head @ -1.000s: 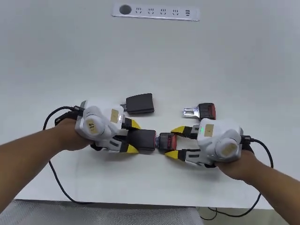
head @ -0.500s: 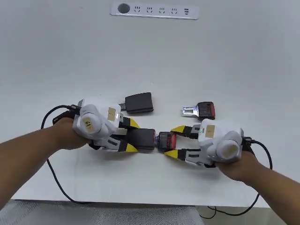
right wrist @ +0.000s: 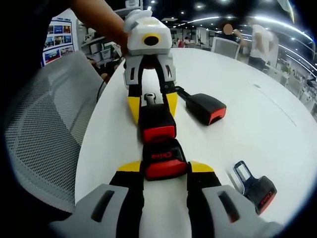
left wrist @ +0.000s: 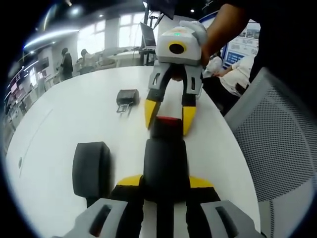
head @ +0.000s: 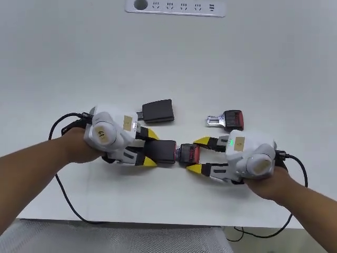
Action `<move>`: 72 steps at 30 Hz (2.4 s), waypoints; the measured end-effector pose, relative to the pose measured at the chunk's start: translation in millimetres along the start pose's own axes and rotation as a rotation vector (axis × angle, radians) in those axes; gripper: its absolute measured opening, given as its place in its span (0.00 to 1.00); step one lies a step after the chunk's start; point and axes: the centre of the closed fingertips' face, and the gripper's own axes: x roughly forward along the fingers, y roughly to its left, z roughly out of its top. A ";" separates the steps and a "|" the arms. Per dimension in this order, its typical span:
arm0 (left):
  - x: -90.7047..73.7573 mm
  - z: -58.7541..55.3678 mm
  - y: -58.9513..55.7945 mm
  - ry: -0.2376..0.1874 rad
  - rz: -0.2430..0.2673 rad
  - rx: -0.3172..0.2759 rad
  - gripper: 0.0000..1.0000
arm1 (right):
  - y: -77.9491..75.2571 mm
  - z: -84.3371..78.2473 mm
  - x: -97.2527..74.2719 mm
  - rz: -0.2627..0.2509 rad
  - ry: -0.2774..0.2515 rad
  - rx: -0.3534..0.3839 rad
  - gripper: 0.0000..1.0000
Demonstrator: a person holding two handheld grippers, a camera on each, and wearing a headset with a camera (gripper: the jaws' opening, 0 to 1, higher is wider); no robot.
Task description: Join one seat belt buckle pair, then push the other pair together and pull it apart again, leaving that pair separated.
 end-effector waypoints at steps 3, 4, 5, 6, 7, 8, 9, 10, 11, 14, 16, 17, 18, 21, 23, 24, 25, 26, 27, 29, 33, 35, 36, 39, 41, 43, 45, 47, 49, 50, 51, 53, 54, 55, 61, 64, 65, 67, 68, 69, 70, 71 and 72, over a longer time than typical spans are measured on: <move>0.7 0.2 -0.3 0.023 0.005 0.023 0.33 | 0.1 0.7 0.7 -0.005 0.014 0.004 0.32; 0.9 -0.3 -0.7 0.030 0.011 0.030 0.33 | 0.2 0.7 0.7 -0.005 0.016 -0.003 0.33; 1.0 -0.5 -1.0 0.034 0.017 0.034 0.34 | -0.1 0.8 0.7 -0.004 0.018 0.000 0.33; 1.2 -1.1 -1.0 0.039 0.022 0.041 0.34 | 0.0 1.0 0.8 -0.004 0.023 -0.009 0.33; 1.4 -1.4 -0.9 0.044 0.025 0.046 0.34 | 0.1 1.2 1.1 -0.008 0.027 -0.016 0.33; 1.7 -2.3 -0.5 0.049 0.028 0.050 0.34 | 0.2 1.1 1.6 -0.011 0.033 -0.016 0.33; 1.9 -2.4 -0.5 0.056 0.030 0.053 0.34 | 0.1 0.8 2.1 -0.013 0.041 -0.019 0.34; 2.0 -1.9 -0.4 0.064 0.030 0.050 0.34 | 0.1 0.4 2.4 -0.015 0.050 -0.025 0.34; 2.1 -1.8 -0.4 0.071 0.030 0.056 0.34 | 0.1 0.3 2.8 -0.021 0.062 -0.038 0.34; 5.6 0.2 1.9 0.082 0.060 0.047 0.37 | -0.1 0.1 4.1 -0.029 0.077 -0.058 0.35; 5.4 1.1 5.1 0.105 0.089 0.052 0.42 | -2.7 -2.7 4.3 -0.049 0.118 -0.045 0.38; 5.4 1.1 5.2 0.109 0.092 0.050 0.45 | -7.8 -2.9 3.4 -0.089 0.128 -0.012 0.43; 4.5 2.4 4.6 0.110 0.092 0.043 0.50 | -13.6 -1.2 2.5 -0.120 0.136 -0.028 0.47; -0.8 8.9 3.8 0.087 0.106 0.023 0.57 | -15.3 15.3 -0.5 -0.132 0.041 0.009 0.55; -4.6 13.0 5.4 0.070 0.127 0.004 0.63 | -14.2 19.7 -4.8 -0.133 0.027 0.016 0.57; -5.7 14.8 5.8 0.061 0.133 -0.014 0.66 | -14.3 21.9 -6.1 -0.137 0.014 0.016 0.59; -7.3 16.2 6.4 0.055 0.140 -0.029 0.68 | -15.2 22.3 -6.6 -0.141 0.008 0.020 0.61; -9.6 16.9 7.7 0.053 0.153 -0.032 0.69 | -14.0 24.0 -9.4 -0.147 0.004 0.022 0.61; -10.4 17.2 8.0 0.054 0.157 -0.032 0.69 | -13.1 24.9 -11.0 -0.149 0.002 0.021 0.61; -14.7 20.7 8.0 0.049 0.176 -0.034 0.71 | -13.3 27.6 -16.4 -0.163 -0.011 0.016 0.61; -21.5 25.7 7.2 0.048 0.194 -0.039 0.74 | -14.2 32.5 -29.5 -0.173 -0.032 0.016 0.63; -25.2 28.8 7.7 0.040 0.203 -0.044 0.74 | -17.5 32.7 -34.2 -0.178 -0.037 0.025 0.65; -28.0 31.3 8.1 0.032 0.211 -0.044 0.74 | -18.7 35.8 -39.8 -0.182 -0.047 0.035 0.67; -33.3 34.3 9.4 0.028 0.225 -0.050 0.75 | -26.5 37.4 -49.2 -0.199 -0.061 0.038 0.68; -39.0 37.1 11.9 0.022 0.243 -0.059 0.75 | -32.3 35.9 -55.3 -0.205 -0.066 0.042 0.70; -43.5 38.8 14.9 0.015 0.256 -0.073 0.75 | -35.8 34.2 -60.9 -0.216 -0.066 0.038 0.74; -47.0 38.7 18.1 0.016 0.269 -0.075 0.76 | -41.1 32.7 -66.2 -0.226 -0.065 0.042 0.74; -51.4 38.8 22.1 0.014 0.283 -0.073 0.76 | -47.4 31.5 -74.6 -0.241 -0.071 0.054 0.75; -54.8 38.5 25.8 0.014 0.291 -0.077 0.75 | -54.4 27.5 -78.7 -0.253 -0.069 0.058 0.76; -56.8 37.8 28.5 0.014 0.296 -0.079 0.75 | -56.2 26.1 -81.6 -0.257 -0.067 0.064 0.77; -58.0 38.0 29.9 0.013 0.299 -0.081 0.75 | -57.6 25.2 -83.5 -0.262 -0.068 0.069 0.78; -60.5 36.5 34.2 0.016 0.305 -0.082 0.75 | -62.7 22.3 -88.1 -0.273 -0.068 0.071 0.78; -61.4 35.4 36.1 0.018 0.306 -0.082 0.75 | -65.0 20.7 -89.6 -0.275 -0.066 0.071 0.78; -62.3 34.6 37.9 0.020 0.308 -0.083 0.75 | -68.7 17.7 -91.5 -0.279 -0.059 0.072 0.78; -67.6 31.9 53.2 0.021 0.326 -0.096 0.74 | -83.2 7.0 -96.4 -0.277 -0.041 0.088 0.76; -65.5 29.5 57.0 0.026 0.320 -0.097 0.74 | -89.0 1.5 -97.0 -0.266 -0.022 0.087 0.75; -64.2 28.2 58.5 0.030 0.317 -0.095 0.73 | -89.5 1.6 -97.7 -0.264 -0.018 0.085 0.75; -62.1 26.7 61.1 0.031 0.311 -0.100 0.73 | -94.2 -6.5 -96.3 -0.241 0.000 0.075 0.75; -61.0 26.2 62.3 0.031 0.309 -0.102 0.73 | -94.2 -9.6 -95.9 -0.232 0.018 0.060 0.75; -59.1 25.2 64.0 0.031 0.305 -0.104 0.73 | -94.3 -11.0 -95.9 -0.229 0.027 0.049 0.74; -58.7 24.8 64.4 0.032 0.304 -0.105 0.73 | -93.8 -16.8 -92.7 -0.202 0.046 0.032 0.74; -56.8 23.1 66.4 0.035 0.301 -0.106 0.73 | -93.8 -19.4 -91.2 -0.189 0.053 0.034 0.74; -55.6 22.0 67.6 0.036 0.297 -0.108 0.73 | -97.4 -24.9 -88.6 -0.181 0.060 0.035 0.74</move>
